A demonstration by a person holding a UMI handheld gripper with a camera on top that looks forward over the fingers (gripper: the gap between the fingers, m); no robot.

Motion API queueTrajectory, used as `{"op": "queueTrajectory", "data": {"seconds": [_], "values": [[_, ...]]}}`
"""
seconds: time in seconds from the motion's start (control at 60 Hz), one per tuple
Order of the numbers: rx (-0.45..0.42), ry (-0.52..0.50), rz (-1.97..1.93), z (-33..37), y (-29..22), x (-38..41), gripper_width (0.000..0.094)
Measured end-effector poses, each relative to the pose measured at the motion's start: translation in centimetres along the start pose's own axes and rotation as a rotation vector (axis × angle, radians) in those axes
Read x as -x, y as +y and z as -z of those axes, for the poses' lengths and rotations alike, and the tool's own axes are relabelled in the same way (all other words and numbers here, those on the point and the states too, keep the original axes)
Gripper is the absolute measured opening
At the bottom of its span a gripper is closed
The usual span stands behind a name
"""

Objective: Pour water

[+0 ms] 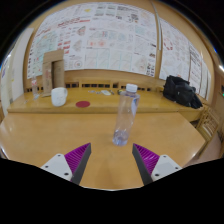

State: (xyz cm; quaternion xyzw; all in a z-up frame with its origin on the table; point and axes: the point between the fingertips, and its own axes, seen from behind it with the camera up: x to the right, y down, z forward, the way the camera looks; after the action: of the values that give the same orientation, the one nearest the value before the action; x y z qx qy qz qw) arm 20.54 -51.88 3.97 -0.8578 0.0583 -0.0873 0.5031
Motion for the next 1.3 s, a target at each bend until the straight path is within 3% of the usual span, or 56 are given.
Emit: {"op": "queueTrajectory", "data": {"seconds": [0.283, 0.367, 0.4, 0.433, 0.55, 0.567, 0.65, 0.733, 0.983, 1.15, 1.3], "values": [[-0.137, -0.042, -0.003, -13.2, -6.0, -4.5, 0.0799], [-0.159, -0.065, -0.002, -15.0, -6.4, -3.8, 0.0692], [-0.161, -0.064, 0.002, -15.8, -6.4, -3.9, 0.0561], [-0.171, -0.070, 0.000, -16.3, -6.6, -3.8, 0.0524], [-0.201, -0.073, -0.008, -16.6, -6.9, -3.8, 0.0467], [-0.201, -0.068, -0.011, -16.5, -6.9, -4.2, 0.0411], [-0.198, -0.055, -0.014, -16.4, -6.8, -4.3, 0.0347], [-0.188, -0.041, 0.003, -16.2, -6.8, -4.5, 0.0345], [-0.223, 0.128, 0.168, -15.4, -13.7, -6.9, 0.0346], [-0.282, 0.323, 0.426, -14.6, -24.4, -7.1, 0.0346], [-0.365, 0.485, 0.861, -15.0, -35.0, -2.4, 0.0345]]}}
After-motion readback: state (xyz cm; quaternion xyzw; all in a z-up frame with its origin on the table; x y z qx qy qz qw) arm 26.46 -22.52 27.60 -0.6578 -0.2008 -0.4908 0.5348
